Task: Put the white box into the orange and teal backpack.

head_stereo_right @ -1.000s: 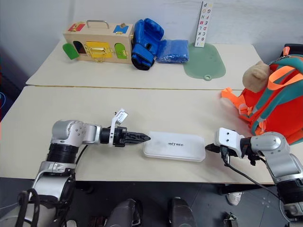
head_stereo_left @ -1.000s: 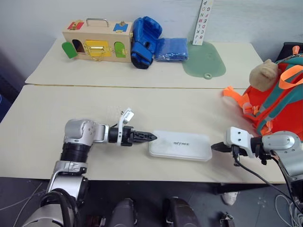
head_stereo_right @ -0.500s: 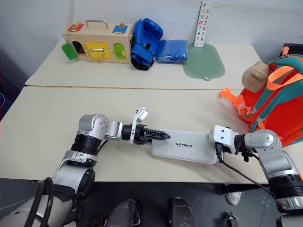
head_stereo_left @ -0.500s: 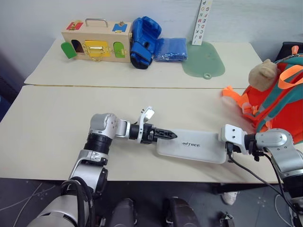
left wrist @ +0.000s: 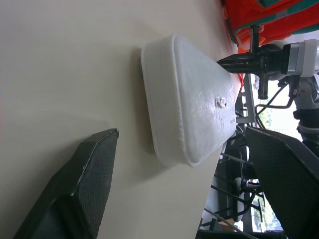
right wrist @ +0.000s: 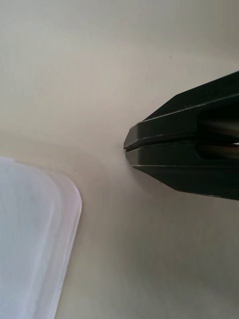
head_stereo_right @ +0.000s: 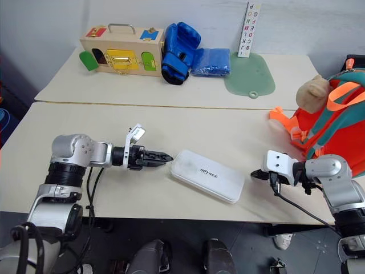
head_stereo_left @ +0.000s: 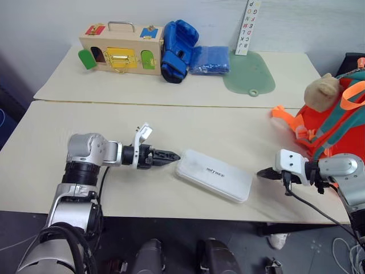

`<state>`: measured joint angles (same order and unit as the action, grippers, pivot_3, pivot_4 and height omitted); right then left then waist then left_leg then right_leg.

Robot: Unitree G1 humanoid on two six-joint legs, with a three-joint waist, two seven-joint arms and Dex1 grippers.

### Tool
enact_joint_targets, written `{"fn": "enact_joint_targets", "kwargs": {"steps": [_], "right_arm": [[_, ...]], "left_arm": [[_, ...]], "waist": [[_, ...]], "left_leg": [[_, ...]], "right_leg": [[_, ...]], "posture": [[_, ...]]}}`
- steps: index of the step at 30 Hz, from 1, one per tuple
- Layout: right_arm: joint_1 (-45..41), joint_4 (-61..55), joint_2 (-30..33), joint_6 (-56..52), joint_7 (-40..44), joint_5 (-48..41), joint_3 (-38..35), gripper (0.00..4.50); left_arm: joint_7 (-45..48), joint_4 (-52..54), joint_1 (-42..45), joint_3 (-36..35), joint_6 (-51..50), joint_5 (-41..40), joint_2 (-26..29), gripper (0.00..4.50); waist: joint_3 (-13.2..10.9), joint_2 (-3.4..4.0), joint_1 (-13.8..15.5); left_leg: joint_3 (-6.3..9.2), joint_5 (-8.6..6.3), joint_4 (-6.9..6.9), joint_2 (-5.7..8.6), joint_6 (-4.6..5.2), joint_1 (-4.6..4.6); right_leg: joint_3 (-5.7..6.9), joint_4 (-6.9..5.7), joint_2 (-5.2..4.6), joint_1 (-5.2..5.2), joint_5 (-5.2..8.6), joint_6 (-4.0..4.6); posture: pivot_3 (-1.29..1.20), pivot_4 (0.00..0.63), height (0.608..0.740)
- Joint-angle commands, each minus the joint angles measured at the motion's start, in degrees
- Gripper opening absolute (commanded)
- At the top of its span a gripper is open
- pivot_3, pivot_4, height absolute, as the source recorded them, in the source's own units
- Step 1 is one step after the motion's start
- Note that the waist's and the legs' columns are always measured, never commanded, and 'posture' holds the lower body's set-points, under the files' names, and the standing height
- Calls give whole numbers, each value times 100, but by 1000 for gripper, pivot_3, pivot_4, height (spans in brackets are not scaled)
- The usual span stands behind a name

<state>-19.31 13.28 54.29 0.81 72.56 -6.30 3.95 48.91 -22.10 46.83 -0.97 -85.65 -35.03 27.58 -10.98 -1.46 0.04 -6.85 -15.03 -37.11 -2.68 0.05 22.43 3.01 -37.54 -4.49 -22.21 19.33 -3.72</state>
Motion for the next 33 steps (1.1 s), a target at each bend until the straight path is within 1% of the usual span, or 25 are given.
{"fn": "enact_joint_targets", "kwargs": {"steps": [1,7,11,14,19,25,29,33], "right_arm": [[312,-570,234,-343,418,-321,-68,0],[722,-1440,484,-826,811,-613,-25,0],[764,-1808,310,-1160,590,-663,-12,0],[808,-1916,254,-1205,491,-592,56,0],[863,-1969,197,-1218,338,-535,58,0],[869,-1874,60,-1112,144,-399,118,0],[834,-1887,1,-1099,92,-352,172,0],[802,-1853,-34,-1087,73,-317,179,0]], "left_arm": [[137,228,54,64,-40,-204,5,4228],[404,-268,314,593,333,2,-10,4228],[769,-412,464,1144,592,111,45,4228],[867,-679,591,1303,794,243,-21,4228],[1330,-1193,868,1641,1028,449,15,4228],[1727,-1775,1169,1908,1377,751,-301,4228],[1926,-2052,1387,1936,1487,872,-681,4228],[2206,-2091,1451,2092,1545,1010,-787,4228]], "waist": [[0,-1,-9],[-1,-2,-24],[-1,-2,-30],[-1,-2,-21],[-2,-3,-14],[-1,-3,-10],[-2,-4,-10],[-2,-5,-18]], "left_leg": [[1,0,1,-1,0,1],[-2,-2,2,-5,-5,1],[-7,-1,4,-6,-5,5],[-6,-1,4,-6,-6,12],[-3,1,-5,-3,-1,26],[-1,1,-6,-3,1,27],[1,1,-8,-3,3,28],[1,0,-9,-3,5,29]], "right_leg": [[0,0,2,-1,0,0],[-1,-1,8,-6,0,0],[-5,-3,9,-14,0,0],[-4,-3,9,-21,1,1],[-1,-2,6,-27,1,1],[1,-2,6,-26,1,1],[2,-2,6,-26,1,1],[2,-2,6,-26,1,1]], "posture": [[0,150,740],[0,150,740],[0,150,740],[0,150,740],[0,150,740],[0,150,740],[0,150,740],[0,150,740]]}}
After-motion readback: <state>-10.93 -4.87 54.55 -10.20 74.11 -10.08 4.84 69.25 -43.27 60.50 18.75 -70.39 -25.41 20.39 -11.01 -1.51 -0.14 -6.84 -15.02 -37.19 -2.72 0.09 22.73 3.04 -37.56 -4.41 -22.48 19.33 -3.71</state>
